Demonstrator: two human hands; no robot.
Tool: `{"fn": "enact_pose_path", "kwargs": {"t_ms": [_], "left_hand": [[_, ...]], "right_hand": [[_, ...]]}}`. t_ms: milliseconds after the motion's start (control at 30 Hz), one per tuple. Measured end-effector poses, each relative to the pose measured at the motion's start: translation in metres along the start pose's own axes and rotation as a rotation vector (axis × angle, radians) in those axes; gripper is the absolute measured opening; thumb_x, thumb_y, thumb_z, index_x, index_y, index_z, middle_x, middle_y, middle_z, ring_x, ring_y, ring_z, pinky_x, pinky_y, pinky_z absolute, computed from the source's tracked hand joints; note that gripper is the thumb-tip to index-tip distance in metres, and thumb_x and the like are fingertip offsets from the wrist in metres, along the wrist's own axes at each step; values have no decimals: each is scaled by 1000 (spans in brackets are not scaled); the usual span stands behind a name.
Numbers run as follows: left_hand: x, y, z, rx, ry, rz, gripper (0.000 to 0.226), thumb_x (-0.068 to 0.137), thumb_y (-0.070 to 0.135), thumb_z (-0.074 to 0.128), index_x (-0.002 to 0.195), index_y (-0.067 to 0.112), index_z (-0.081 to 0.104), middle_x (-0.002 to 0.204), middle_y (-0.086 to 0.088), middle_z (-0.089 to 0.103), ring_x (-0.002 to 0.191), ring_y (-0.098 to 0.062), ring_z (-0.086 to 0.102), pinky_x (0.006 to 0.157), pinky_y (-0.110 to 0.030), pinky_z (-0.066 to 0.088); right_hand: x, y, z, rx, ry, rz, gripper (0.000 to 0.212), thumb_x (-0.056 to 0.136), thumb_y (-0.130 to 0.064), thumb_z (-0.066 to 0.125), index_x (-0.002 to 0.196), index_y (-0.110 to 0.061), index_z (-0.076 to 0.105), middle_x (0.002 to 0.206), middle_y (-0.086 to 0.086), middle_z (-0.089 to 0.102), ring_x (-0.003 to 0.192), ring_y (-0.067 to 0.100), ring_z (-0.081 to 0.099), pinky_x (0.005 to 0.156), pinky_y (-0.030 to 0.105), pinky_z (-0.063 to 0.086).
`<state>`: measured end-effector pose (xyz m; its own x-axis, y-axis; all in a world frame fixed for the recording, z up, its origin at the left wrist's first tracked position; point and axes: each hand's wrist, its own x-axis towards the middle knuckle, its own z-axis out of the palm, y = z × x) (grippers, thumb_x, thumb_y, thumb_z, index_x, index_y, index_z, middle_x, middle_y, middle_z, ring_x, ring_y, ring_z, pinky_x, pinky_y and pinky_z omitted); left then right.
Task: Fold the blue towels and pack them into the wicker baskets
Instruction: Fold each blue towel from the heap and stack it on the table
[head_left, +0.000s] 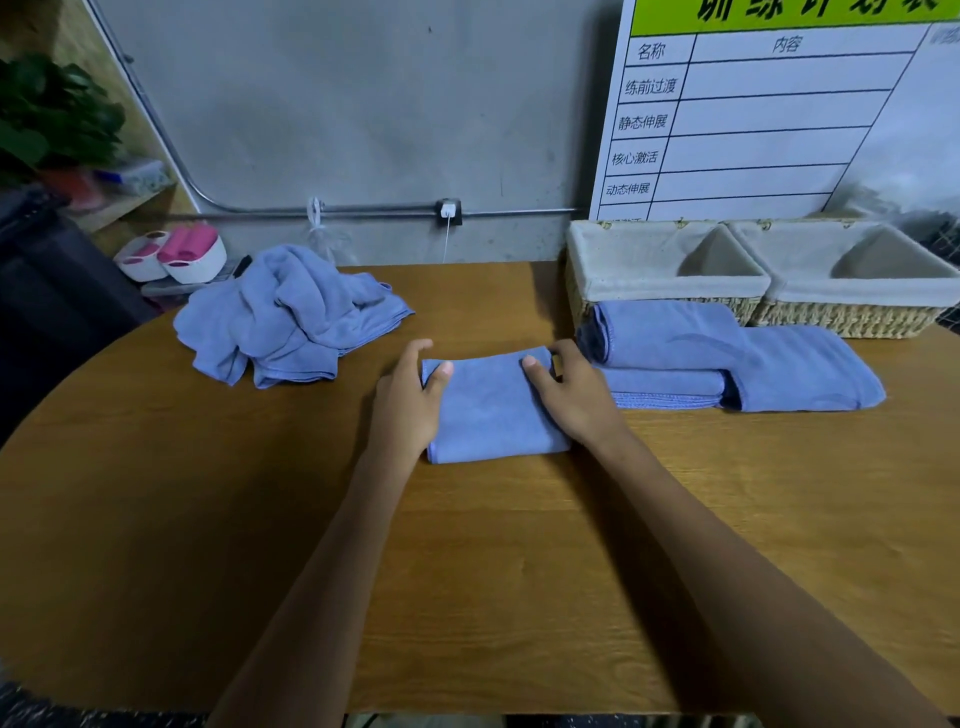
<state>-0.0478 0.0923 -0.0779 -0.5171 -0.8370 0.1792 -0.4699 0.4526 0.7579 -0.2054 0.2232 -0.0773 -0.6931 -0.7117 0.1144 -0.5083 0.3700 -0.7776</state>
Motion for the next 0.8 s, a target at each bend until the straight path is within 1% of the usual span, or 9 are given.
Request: {"fn": "enact_pose_path", "kwargs": {"t_ms": [67, 133, 233, 300, 367, 433, 533, 700, 800], "left_hand": [[2, 4, 0, 108, 8, 12, 40, 104, 39, 50, 140, 23, 49, 108, -3, 63, 84, -12, 58, 65, -25, 39], [1, 7, 2, 236, 39, 30, 39, 104, 39, 49, 139, 21, 50, 115, -7, 61, 100, -24, 60, 73, -35, 44], [-8, 9, 1, 283, 223, 170, 32, 105, 32, 48, 131, 17, 59, 125, -8, 56, 109, -29, 58, 82, -44, 50], [-17, 14, 3, 254, 310, 317, 34, 105, 32, 41, 127, 17, 63, 132, -4, 58, 119, -27, 56, 94, -49, 47], [-28, 19, 11, 274, 159, 299, 43, 106, 39, 32, 137, 24, 58, 150, 2, 49, 139, -23, 43, 111, -54, 35], [-37, 13, 21, 370, -77, 165, 49, 107, 47, 23, 151, 35, 39, 165, 10, 24, 152, -20, 17, 120, -58, 15], [-39, -2, 24, 445, -138, 78, 51, 106, 49, 16, 157, 42, 22, 168, 14, 6, 154, -20, 6, 121, -58, 5], [-44, -1, 24, 466, -66, -17, 53, 106, 49, 17, 158, 40, 21, 164, -1, 28, 153, -22, 17, 123, -50, 6], [-50, 0, 24, 321, 2, 24, 52, 106, 44, 29, 157, 34, 28, 154, -2, 45, 142, -22, 38, 120, -46, 24]], "right_hand": [[-3, -1, 1, -45, 26, -27, 49, 99, -46, 53, 137, -15, 43, 109, 10, 62, 104, 29, 59, 76, 34, 41], [-10, -5, 3, -155, 65, -86, 44, 101, -41, 52, 136, -16, 42, 118, 13, 58, 101, 33, 60, 71, 36, 42], [-21, -11, 4, -481, 199, -248, 28, 99, -26, 49, 124, -13, 54, 119, 13, 48, 95, 35, 56, 65, 37, 44], [-23, -18, 8, -503, 249, -388, 33, 94, -24, 41, 119, -13, 60, 125, 12, 51, 100, 35, 55, 74, 41, 48], [-25, -20, 16, -418, 159, -407, 47, 95, -34, 31, 130, -19, 59, 141, 7, 50, 121, 32, 52, 92, 44, 46], [-30, -15, 26, -405, 1, -338, 63, 96, -49, 16, 144, -26, 49, 157, -1, 39, 144, 27, 34, 110, 49, 34], [-37, 3, 30, -469, -66, -265, 74, 92, -59, -1, 153, -35, 33, 165, -9, 19, 154, 22, 10, 119, 51, 20], [-41, 7, 27, -409, -70, -179, 85, 90, -74, -4, 157, -31, 24, 168, -2, 8, 152, 27, 15, 123, 43, 17], [-45, 5, 26, -314, -53, -180, 73, 98, -65, 12, 156, -25, 30, 167, 2, 11, 152, 24, 17, 121, 40, 23]]}}
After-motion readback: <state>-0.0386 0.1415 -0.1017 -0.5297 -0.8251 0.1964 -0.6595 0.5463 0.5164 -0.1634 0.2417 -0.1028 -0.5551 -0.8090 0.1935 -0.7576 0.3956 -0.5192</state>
